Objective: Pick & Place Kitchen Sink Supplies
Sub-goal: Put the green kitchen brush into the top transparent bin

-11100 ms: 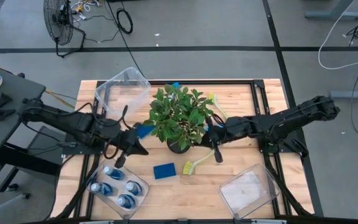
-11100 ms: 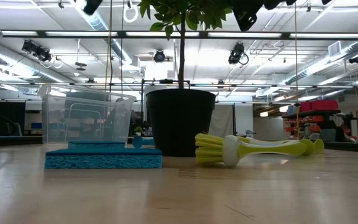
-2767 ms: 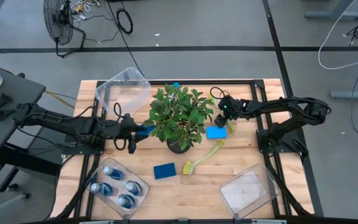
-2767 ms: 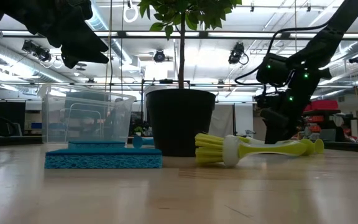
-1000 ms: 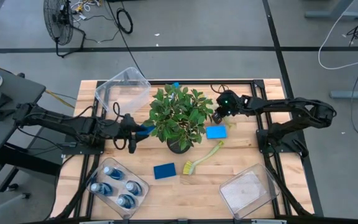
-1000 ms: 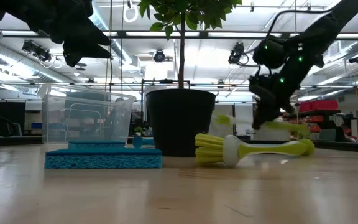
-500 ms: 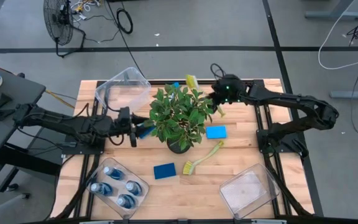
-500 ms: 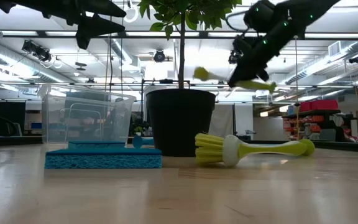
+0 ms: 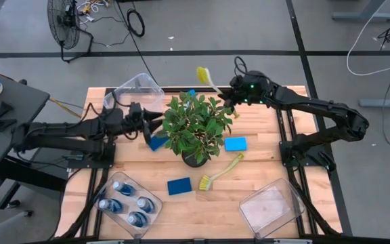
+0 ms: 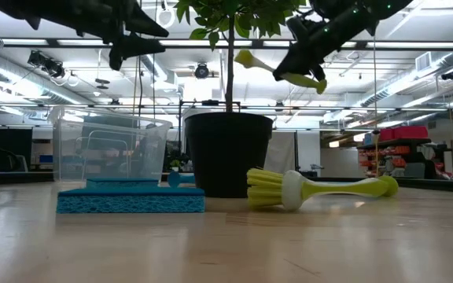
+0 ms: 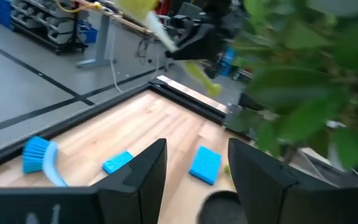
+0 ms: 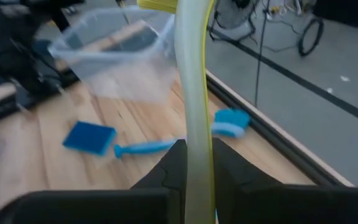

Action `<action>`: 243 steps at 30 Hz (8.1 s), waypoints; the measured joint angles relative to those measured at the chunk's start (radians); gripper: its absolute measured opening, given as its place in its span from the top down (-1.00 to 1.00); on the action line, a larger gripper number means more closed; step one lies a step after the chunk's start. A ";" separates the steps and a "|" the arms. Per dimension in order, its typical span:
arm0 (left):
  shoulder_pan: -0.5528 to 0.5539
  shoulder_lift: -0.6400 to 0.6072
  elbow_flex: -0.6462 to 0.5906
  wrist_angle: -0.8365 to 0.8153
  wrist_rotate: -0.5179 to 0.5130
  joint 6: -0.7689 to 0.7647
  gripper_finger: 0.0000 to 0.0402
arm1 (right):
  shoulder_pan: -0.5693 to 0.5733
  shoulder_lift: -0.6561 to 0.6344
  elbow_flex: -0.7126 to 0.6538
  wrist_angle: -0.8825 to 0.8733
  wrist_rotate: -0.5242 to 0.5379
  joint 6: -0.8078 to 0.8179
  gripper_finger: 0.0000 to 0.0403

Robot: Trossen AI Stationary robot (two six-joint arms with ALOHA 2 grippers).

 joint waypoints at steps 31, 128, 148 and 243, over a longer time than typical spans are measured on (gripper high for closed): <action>0.239 0.000 0.040 0.002 0.174 0.053 0.12 | -0.101 0.000 0.000 0.100 -0.032 0.025 0.80; 0.523 0.499 0.338 0.536 0.488 -0.059 -0.47 | -0.010 0.572 0.465 0.596 -0.368 0.175 0.80; 0.536 0.581 0.483 0.355 0.571 0.025 -0.47 | 0.000 0.572 0.465 0.584 -0.369 0.151 0.80; 0.710 0.509 0.482 0.249 0.505 0.125 0.74 | -0.031 0.520 0.465 0.604 -0.342 0.077 -0.46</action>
